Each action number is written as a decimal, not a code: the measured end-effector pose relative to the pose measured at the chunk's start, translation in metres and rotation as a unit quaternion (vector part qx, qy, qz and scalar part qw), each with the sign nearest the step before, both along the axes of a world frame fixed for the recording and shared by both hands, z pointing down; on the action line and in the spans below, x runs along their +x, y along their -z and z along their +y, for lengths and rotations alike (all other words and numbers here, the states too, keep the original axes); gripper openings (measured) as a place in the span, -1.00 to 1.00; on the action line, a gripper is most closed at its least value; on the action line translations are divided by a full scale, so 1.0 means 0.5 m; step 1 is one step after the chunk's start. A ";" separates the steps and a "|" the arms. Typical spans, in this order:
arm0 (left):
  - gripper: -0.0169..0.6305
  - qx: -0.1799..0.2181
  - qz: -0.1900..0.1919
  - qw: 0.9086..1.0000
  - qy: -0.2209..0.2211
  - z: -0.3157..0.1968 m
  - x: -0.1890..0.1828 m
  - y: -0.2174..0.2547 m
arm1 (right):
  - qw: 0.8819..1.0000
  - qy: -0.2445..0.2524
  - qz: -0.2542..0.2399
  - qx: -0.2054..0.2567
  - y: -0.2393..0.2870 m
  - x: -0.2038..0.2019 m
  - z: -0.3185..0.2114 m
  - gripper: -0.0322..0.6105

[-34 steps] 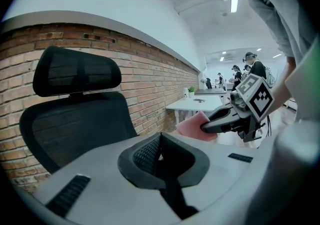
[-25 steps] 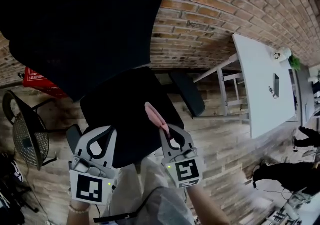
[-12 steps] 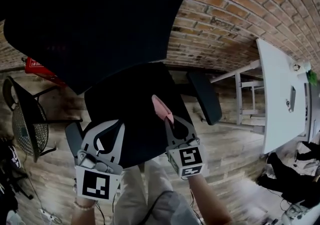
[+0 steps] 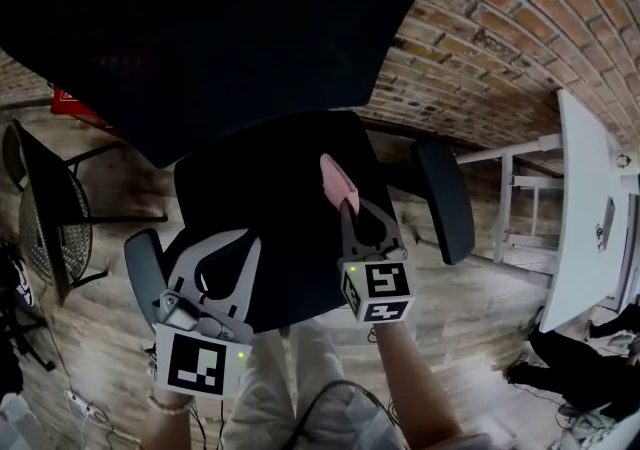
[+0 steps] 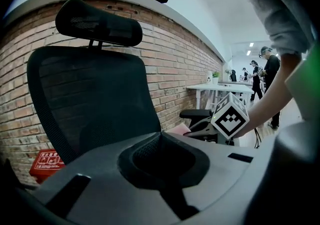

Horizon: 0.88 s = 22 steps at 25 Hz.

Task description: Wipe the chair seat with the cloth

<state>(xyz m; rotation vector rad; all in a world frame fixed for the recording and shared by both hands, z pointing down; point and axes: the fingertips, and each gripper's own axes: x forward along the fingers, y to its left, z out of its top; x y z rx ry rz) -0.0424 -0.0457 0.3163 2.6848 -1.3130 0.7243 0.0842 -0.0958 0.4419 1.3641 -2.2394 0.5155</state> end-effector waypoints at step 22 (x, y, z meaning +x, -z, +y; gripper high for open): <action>-0.89 -0.010 -0.007 0.999 0.033 -0.054 -0.072 -0.107 | 0.990 -0.003 0.135 0.034 -0.171 0.013 -0.228 -0.73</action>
